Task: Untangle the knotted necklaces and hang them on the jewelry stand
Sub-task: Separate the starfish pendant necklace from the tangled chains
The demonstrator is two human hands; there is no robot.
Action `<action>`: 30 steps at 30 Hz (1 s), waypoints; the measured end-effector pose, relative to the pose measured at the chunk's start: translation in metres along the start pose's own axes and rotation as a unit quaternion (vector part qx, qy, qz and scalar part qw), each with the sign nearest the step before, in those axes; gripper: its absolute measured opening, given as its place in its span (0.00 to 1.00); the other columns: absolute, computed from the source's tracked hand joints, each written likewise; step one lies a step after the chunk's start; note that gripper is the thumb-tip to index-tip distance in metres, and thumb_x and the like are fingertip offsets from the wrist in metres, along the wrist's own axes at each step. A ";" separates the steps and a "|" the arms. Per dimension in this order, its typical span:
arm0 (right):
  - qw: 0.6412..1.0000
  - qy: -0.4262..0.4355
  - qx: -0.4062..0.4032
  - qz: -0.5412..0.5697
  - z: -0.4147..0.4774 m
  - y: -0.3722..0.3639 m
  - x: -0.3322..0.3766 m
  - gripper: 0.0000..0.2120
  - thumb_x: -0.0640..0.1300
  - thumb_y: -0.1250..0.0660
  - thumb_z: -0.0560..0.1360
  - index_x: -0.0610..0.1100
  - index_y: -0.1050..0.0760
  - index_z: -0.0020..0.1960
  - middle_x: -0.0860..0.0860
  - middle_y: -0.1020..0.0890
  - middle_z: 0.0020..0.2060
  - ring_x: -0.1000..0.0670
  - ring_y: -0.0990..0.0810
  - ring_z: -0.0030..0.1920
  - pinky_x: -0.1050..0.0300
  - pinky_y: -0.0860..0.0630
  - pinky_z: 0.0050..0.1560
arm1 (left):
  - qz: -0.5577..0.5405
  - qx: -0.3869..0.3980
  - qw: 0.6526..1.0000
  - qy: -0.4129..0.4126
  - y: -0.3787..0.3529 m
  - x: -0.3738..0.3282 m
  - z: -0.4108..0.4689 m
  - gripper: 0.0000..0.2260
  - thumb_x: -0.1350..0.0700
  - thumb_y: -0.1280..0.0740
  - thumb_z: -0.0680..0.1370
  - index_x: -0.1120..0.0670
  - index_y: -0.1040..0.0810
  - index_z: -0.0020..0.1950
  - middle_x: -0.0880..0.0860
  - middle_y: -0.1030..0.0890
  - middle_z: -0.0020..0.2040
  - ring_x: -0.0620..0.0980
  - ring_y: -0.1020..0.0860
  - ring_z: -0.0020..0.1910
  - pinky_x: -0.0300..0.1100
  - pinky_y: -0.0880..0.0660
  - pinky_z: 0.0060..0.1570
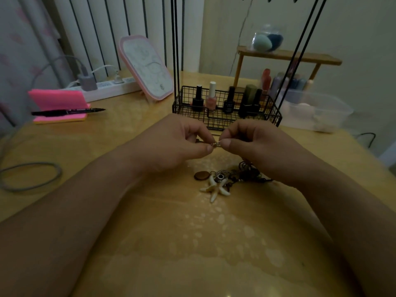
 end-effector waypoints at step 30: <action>0.995 0.011 -0.056 0.087 0.003 -0.007 -0.002 0.07 0.50 0.28 0.79 0.47 0.18 0.48 0.52 0.25 0.32 0.56 0.33 0.28 0.60 0.35 0.29 | -0.028 -0.013 0.998 -0.056 -0.009 0.000 0.002 0.03 0.55 0.27 0.80 0.49 0.19 0.51 0.46 0.17 0.42 0.38 0.21 0.40 0.31 0.26 0.40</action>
Point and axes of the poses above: each hand's wrist, its own z-axis towards the middle knuckle, its own y-axis out of the back of the hand, x = y × z, the point moved 2 cm from there along z, towards the middle knuckle
